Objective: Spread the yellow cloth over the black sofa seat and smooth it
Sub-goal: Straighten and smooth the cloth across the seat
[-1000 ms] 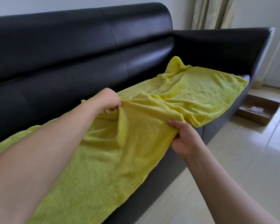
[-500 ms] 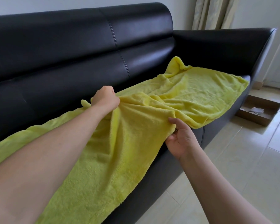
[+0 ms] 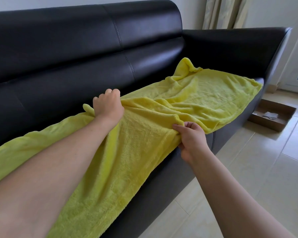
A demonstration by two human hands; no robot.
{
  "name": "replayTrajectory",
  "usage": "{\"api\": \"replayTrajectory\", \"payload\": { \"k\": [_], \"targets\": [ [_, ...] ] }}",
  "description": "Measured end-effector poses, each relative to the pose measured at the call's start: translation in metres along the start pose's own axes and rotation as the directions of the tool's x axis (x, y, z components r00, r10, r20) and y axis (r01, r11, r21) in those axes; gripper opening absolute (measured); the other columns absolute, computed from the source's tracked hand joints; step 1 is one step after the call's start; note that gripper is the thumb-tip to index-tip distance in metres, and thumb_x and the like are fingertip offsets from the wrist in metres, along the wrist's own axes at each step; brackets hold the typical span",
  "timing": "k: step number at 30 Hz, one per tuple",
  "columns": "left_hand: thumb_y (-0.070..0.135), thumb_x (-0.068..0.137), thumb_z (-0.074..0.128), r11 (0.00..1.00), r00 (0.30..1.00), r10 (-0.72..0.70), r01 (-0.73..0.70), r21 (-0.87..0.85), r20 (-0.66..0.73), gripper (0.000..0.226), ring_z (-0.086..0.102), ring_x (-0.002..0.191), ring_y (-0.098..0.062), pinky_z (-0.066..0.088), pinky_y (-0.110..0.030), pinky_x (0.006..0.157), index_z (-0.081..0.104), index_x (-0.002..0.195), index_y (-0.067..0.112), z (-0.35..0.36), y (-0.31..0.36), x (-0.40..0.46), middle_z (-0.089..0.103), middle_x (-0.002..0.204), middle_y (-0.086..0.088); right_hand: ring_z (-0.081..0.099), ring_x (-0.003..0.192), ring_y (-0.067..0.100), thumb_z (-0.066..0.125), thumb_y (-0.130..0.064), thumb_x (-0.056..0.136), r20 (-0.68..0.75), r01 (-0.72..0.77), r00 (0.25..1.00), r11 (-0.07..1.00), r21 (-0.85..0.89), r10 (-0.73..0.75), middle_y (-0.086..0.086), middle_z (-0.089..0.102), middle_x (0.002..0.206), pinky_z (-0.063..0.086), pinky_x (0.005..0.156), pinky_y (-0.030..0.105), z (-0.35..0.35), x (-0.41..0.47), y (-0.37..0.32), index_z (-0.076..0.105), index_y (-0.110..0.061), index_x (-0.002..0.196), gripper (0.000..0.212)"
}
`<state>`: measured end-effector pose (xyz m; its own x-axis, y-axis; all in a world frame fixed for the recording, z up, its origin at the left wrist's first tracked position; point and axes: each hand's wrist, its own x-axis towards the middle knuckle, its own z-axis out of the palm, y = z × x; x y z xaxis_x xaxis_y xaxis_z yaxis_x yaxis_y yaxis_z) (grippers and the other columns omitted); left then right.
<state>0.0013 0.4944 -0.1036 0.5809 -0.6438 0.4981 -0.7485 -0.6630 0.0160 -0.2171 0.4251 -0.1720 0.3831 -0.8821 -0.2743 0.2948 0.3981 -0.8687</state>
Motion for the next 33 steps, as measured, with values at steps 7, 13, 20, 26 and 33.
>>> {"api": "replayTrajectory", "payload": {
  "k": [7,13,20,26,33],
  "targets": [
    [0.034,0.089,0.055,0.763,0.877,0.480,-0.408,-0.501,0.018,0.019,0.042,0.062,-0.013,0.040,-0.033,0.055,0.042,0.088,0.021,-0.038,0.031,-0.100,0.043,0.075,0.009,0.066,0.097,0.029,0.070,-0.004,0.081,-0.016,-0.064,0.998,0.996,-0.064,0.063,0.010,0.066,0.110,0.057,0.085,0.049,-0.003,0.008,-0.003,0.060,-0.017,0.113,0.036],
    [0.047,0.088,0.047,0.789,0.687,0.608,-0.578,-0.209,0.397,0.026,0.052,0.087,-0.018,0.034,-0.028,0.065,0.033,0.088,0.025,-0.041,0.024,-0.166,0.039,0.087,0.010,0.062,0.101,0.031,0.063,-0.005,0.079,0.034,-0.203,0.979,0.978,0.041,0.202,0.008,0.062,0.113,0.053,0.089,0.049,0.007,0.007,-0.009,0.059,-0.016,0.114,0.038],
    [0.028,0.078,0.051,0.841,0.637,0.541,-0.405,-0.360,0.549,0.023,0.040,0.056,-0.017,0.041,-0.036,0.053,0.035,0.065,0.016,-0.038,0.018,-0.140,0.043,0.059,0.003,0.054,0.088,0.024,0.058,0.003,0.070,-0.009,0.087,0.996,0.994,0.066,-0.087,0.005,0.056,0.097,0.049,0.076,0.040,-0.001,0.017,-0.019,0.057,-0.021,0.088,0.030],
    [0.024,0.078,0.048,0.786,0.503,0.583,-0.548,-0.286,0.638,0.022,0.036,0.055,-0.019,0.031,-0.033,0.049,0.035,0.064,0.013,-0.042,0.026,-0.135,0.039,0.060,0.001,0.053,0.084,0.004,0.057,-0.005,0.082,0.051,0.405,0.913,0.887,-0.221,-0.404,-0.002,0.054,0.101,0.041,0.068,0.021,0.004,0.055,-0.053,0.058,-0.020,0.103,0.026],
    [0.030,0.079,0.050,0.871,0.352,0.452,-0.372,-0.321,0.820,0.020,0.050,0.055,-0.018,0.040,-0.027,0.052,0.048,0.065,0.016,-0.057,0.052,-0.101,0.055,0.062,0.001,0.033,0.133,0.021,0.052,-0.008,0.087,0.161,0.422,0.873,0.546,-0.723,-0.461,-0.001,0.033,0.144,0.038,0.103,0.031,-0.023,0.081,-0.056,0.054,-0.021,0.128,0.043]
  ]
}}
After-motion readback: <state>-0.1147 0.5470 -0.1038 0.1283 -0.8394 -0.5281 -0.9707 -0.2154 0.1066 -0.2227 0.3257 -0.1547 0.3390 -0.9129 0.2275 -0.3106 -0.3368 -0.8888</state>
